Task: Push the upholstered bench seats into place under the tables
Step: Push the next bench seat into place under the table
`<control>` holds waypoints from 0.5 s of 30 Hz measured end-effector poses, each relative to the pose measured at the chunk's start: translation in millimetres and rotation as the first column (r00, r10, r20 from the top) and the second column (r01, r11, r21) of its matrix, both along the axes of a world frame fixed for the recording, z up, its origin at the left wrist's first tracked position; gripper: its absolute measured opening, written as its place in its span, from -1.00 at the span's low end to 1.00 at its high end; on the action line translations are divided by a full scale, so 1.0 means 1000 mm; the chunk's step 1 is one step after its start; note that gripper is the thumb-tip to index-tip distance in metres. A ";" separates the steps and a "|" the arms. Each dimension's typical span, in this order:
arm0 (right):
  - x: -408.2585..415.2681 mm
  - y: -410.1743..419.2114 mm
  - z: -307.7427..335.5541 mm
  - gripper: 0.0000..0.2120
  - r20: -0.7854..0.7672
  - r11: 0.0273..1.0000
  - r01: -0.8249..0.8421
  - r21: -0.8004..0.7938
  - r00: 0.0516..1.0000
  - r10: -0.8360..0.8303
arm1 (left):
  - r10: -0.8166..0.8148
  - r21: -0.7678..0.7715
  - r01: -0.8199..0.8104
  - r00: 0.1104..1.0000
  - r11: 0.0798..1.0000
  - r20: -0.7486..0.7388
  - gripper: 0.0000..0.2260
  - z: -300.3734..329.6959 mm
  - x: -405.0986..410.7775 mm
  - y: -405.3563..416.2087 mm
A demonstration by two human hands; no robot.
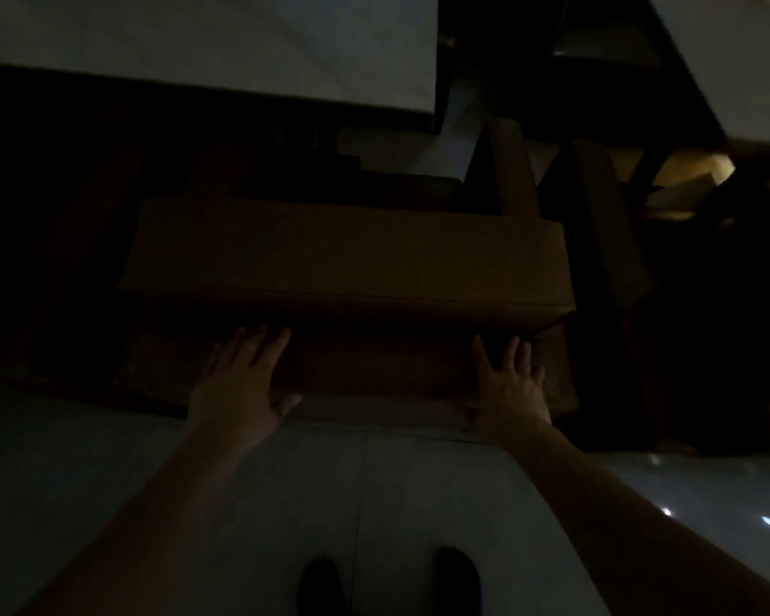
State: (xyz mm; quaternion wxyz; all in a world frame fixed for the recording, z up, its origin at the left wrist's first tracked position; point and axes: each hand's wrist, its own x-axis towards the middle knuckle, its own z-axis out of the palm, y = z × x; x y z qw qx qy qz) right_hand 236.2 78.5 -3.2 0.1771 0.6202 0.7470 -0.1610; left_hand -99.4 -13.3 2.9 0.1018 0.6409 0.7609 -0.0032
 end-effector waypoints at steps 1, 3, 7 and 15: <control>-0.003 -0.002 -0.005 0.00 0.017 0.999 0.010 0.039 1.000 -0.011 | -0.014 -0.008 0.014 1.000 1.000 -0.009 -0.21 -0.008 -0.009 0.000; -0.005 -0.006 -0.013 -0.03 0.014 0.994 0.020 0.106 1.000 -0.021 | -0.017 -0.029 0.017 1.000 0.999 0.006 -0.26 -0.019 -0.019 0.001; -0.003 -0.012 -0.016 -0.08 -0.006 0.984 0.033 0.176 0.999 -0.032 | 0.015 -0.004 -0.015 1.000 1.000 0.014 -0.40 -0.022 -0.019 0.007; -0.004 -0.019 -0.014 -0.13 0.004 0.984 0.044 0.172 0.999 -0.045 | -0.002 -0.018 0.002 1.000 1.000 -0.008 -0.43 -0.014 -0.020 0.008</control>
